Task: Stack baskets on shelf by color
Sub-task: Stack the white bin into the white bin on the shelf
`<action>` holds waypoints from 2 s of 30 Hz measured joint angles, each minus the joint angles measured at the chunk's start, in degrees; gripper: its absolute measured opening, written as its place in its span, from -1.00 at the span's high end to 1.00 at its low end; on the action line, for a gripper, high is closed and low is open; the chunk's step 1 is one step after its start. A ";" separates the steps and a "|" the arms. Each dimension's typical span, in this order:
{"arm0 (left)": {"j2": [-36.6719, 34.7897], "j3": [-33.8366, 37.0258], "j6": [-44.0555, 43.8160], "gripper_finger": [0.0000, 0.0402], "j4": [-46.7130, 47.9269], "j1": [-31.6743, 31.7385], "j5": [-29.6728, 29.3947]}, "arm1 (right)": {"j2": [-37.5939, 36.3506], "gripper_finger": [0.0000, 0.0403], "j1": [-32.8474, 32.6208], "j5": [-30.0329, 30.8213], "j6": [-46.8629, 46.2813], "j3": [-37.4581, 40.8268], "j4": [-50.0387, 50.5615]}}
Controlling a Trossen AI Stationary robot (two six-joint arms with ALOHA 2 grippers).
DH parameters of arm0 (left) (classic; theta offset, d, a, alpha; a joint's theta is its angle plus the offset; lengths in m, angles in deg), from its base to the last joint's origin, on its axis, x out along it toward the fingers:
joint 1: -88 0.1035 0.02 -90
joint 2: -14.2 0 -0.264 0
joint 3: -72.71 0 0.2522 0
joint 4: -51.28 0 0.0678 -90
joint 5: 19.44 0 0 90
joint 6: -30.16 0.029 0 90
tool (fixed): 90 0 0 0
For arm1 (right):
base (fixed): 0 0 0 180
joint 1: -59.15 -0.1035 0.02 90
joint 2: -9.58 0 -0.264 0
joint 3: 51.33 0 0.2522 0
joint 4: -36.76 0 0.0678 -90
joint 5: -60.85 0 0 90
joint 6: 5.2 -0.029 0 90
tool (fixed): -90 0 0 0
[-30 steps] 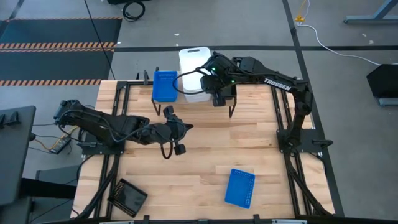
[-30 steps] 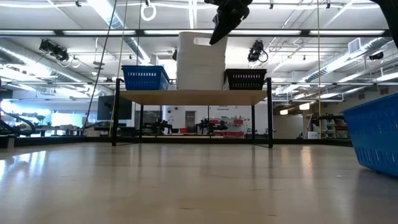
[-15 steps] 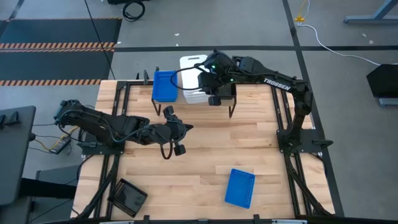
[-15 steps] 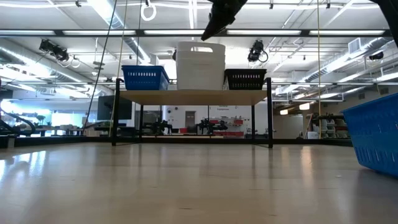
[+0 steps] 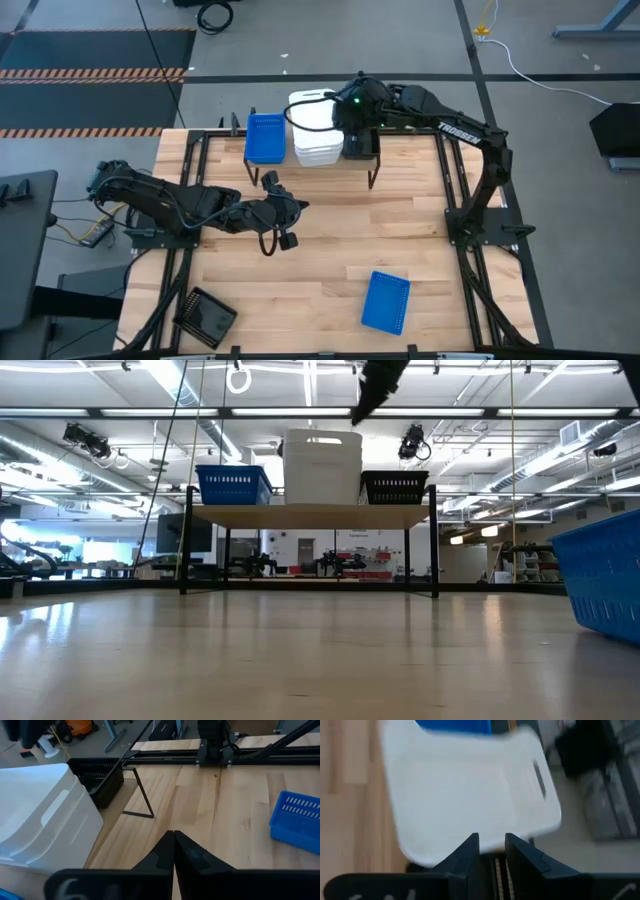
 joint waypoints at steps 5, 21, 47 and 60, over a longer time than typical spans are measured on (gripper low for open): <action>0.07 0.00 -1.36 0.91 0.00 0.01 0.00 | 1.88 0.50 4.18 -0.70 -5.42 0.31 6.05; 0.07 0.00 -1.29 0.92 0.42 -0.32 0.11 | 2.35 0.50 5.40 -7.69 -4.80 9.13 -2.72; 0.07 0.00 -1.32 0.94 1.51 -0.27 0.04 | -1.40 0.50 3.94 -9.18 -8.55 9.17 1.40; 1.13 0.00 -2.82 0.91 2.17 -0.28 1.09 | -3.71 0.50 -8.80 -13.27 -19.83 14.78 13.86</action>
